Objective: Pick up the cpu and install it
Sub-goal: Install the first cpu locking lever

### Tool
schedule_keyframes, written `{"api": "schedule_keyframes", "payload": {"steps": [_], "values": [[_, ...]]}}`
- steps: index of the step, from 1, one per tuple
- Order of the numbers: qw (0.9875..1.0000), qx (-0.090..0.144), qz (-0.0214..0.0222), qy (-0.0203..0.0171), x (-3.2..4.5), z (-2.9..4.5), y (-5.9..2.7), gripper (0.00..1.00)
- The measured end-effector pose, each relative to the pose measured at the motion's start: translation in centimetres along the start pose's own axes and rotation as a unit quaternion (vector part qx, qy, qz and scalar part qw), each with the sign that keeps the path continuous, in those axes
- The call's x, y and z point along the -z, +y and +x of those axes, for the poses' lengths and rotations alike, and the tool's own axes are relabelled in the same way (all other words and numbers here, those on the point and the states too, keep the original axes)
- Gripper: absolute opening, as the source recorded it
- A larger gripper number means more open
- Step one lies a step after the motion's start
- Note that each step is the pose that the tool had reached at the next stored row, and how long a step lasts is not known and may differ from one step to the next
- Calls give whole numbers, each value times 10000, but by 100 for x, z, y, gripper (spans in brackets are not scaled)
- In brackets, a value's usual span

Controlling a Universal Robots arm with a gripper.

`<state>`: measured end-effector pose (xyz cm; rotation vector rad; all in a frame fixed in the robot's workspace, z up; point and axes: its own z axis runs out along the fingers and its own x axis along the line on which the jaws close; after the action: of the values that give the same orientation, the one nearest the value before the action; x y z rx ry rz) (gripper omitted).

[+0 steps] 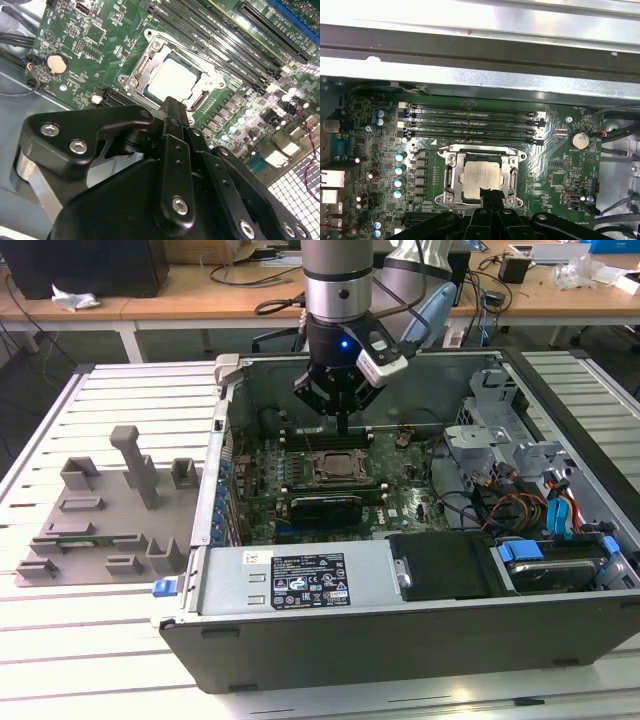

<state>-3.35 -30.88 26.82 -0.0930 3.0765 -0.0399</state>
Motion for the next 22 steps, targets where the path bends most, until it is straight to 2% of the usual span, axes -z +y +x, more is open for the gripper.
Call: {"api": "schedule_keyframes", "payload": {"steps": [4, 5, 7, 15, 17, 20, 22], "values": [[10000, 0, 0, 0, 3, 38, 2, 11], [10000, 0, 1, 1, 5, 63, 3, 11], [10000, 0, 1, 0, 12, 174, 10, 11], [10000, 0, 0, 0, 23, 350, 21, 11], [10000, 0, 0, 0, 24, 370, 22, 11], [10000, 0, 0, 0, 30, 464, 28, 11], [10000, -1, 0, 0, 38, 586, 35, 11]]}}
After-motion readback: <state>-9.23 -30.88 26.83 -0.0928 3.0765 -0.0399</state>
